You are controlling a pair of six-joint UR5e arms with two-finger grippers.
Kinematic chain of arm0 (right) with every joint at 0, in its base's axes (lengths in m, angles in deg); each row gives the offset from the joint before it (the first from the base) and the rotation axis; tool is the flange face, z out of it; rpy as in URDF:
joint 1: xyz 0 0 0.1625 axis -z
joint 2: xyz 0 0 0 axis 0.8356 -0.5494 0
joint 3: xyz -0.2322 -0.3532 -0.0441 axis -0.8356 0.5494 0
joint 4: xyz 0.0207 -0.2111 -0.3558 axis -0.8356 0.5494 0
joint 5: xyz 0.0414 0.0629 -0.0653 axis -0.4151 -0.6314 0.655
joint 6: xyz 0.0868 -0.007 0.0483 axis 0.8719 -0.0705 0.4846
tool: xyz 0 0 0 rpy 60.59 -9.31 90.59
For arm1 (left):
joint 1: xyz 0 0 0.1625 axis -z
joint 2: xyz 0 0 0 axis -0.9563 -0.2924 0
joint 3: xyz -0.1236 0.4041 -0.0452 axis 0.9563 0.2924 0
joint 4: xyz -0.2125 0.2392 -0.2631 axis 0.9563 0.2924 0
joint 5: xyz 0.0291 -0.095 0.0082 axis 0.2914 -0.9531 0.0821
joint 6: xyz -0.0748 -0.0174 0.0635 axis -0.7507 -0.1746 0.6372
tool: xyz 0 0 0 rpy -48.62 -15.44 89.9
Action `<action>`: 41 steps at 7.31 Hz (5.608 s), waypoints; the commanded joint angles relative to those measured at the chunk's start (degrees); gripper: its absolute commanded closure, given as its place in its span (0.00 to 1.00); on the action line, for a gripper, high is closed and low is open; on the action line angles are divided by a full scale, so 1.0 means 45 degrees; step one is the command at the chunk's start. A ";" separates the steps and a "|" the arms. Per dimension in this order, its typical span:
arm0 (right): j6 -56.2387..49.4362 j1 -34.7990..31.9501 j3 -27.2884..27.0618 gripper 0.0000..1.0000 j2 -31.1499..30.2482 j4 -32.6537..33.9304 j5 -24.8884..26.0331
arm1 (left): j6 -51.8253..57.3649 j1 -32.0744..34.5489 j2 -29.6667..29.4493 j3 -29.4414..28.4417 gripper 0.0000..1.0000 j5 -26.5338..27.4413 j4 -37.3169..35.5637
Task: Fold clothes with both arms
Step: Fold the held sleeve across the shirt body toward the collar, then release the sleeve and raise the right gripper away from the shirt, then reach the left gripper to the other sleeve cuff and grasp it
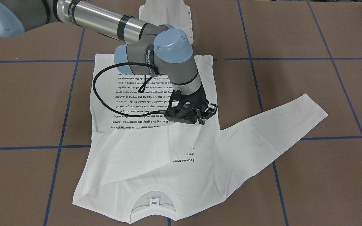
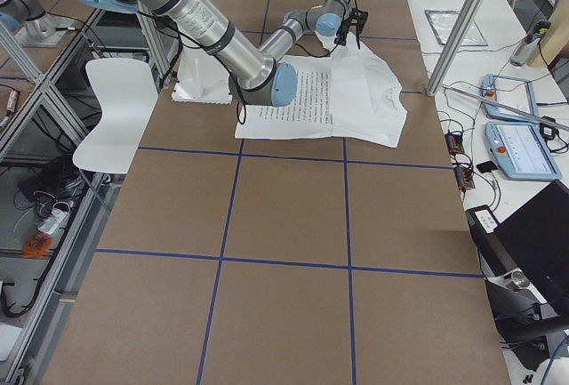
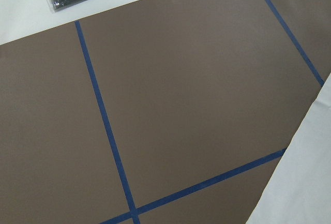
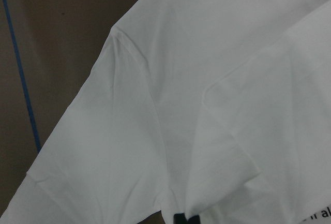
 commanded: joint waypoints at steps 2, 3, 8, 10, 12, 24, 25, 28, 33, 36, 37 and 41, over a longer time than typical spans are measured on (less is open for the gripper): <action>-0.0057 0.0385 0.0008 1.00 0.0019 -0.0357 0.0114 | 0.0000 0.0000 0.0000 -0.0008 0.01 0.0007 0.0000; -0.0057 0.0522 0.0008 1.00 0.0019 -0.0496 0.0269 | -0.0020 0.0000 0.0000 0.0011 0.01 0.0007 0.0000; -0.0057 0.0699 0.0008 0.31 0.0000 -0.0693 0.0310 | -0.0098 0.0000 -0.0019 0.0089 0.01 0.0007 0.0000; -0.0037 0.0718 0.0086 0.18 0.0039 -0.0693 0.0310 | -0.0098 0.0000 -0.0019 0.0109 0.01 -0.0013 0.0000; 0.0254 0.0234 -0.0127 0.18 0.0098 -0.0654 0.0097 | -0.1142 -0.0368 -0.0077 -0.0007 0.07 0.0007 0.0156; 0.0353 -0.4008 -0.4796 0.01 -0.7031 -0.0693 -0.3382 | -0.5274 -0.5017 -0.0371 -0.3853 0.17 0.0085 0.3318; 0.0353 -0.4008 -0.4777 0.01 -0.7032 -0.0693 -0.3304 | -0.5312 -0.5078 -0.0352 -0.3933 0.17 0.0027 0.3456; 0.0392 -0.4008 -0.4796 0.01 -0.7032 -0.0693 -0.3265 | -0.5371 -0.5234 -0.0234 -0.3915 0.19 0.0007 0.3477; 0.0432 -0.3989 -0.4797 0.01 -0.7071 -0.0693 -0.3264 | -0.5371 -0.5448 -0.0215 -0.3993 0.25 0.0104 0.3477; 0.0451 -0.3969 -0.4797 0.01 -0.7071 -0.0693 -0.3264 | -0.5391 -0.5449 -0.0195 -0.3993 0.61 0.0105 0.3477; 0.0451 -0.3969 -0.4797 0.01 -0.7071 -0.0693 -0.3264 | -0.5604 -0.5449 -0.0195 -0.3935 1.00 0.0085 0.3477; 0.0451 -0.3793 -0.4738 0.01 -0.7071 -0.0712 -0.2815 | -0.5684 -0.5430 -0.0176 -0.2691 1.00 -0.0148 0.3283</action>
